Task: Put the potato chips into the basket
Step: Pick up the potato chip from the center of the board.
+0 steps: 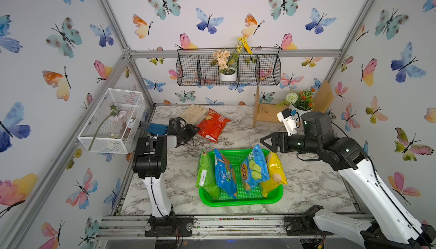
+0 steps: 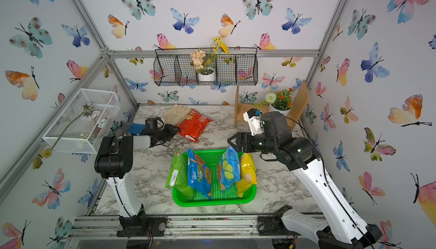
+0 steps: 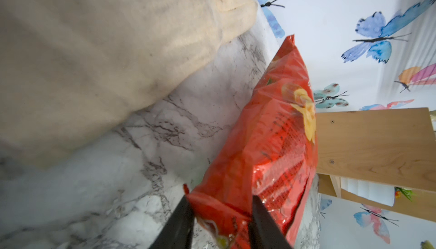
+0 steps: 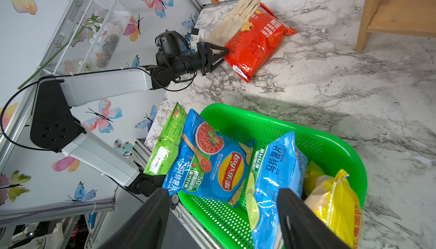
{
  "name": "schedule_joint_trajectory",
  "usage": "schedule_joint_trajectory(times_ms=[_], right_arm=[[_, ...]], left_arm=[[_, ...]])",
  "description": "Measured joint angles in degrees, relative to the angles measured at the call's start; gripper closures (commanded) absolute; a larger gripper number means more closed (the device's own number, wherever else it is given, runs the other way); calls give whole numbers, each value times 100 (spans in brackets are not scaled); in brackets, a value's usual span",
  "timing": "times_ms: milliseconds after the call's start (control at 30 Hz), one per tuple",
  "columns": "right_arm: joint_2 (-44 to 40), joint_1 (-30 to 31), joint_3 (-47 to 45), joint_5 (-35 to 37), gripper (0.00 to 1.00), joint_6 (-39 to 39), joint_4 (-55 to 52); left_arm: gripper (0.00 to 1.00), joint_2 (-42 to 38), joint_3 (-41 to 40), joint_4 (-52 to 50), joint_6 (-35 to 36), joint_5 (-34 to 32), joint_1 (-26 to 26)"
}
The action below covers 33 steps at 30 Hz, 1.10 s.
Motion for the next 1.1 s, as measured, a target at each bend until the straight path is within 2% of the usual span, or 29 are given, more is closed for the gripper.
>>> schedule_joint_trajectory(times_ms=[100,233,367,567,833,1100], right_arm=[[2,0,-44,-2,23,-13,7],[2,0,-173,-4,24,-15,15],[7,0,-269,-13,26,-24,79],[179,0,-289,-63,28,-127,221],[258,0,-337,-146,29,-234,358],[256,0,-450,-232,30,-345,483]], left_arm=[[91,0,0,70,-37,90,11],[100,-42,0,66,-83,184,22],[100,-326,-87,28,-129,232,20],[100,-1246,-114,-400,-44,254,-118],[100,-2153,807,-1534,479,186,-717],[100,-2693,1447,-2542,780,17,-997]])
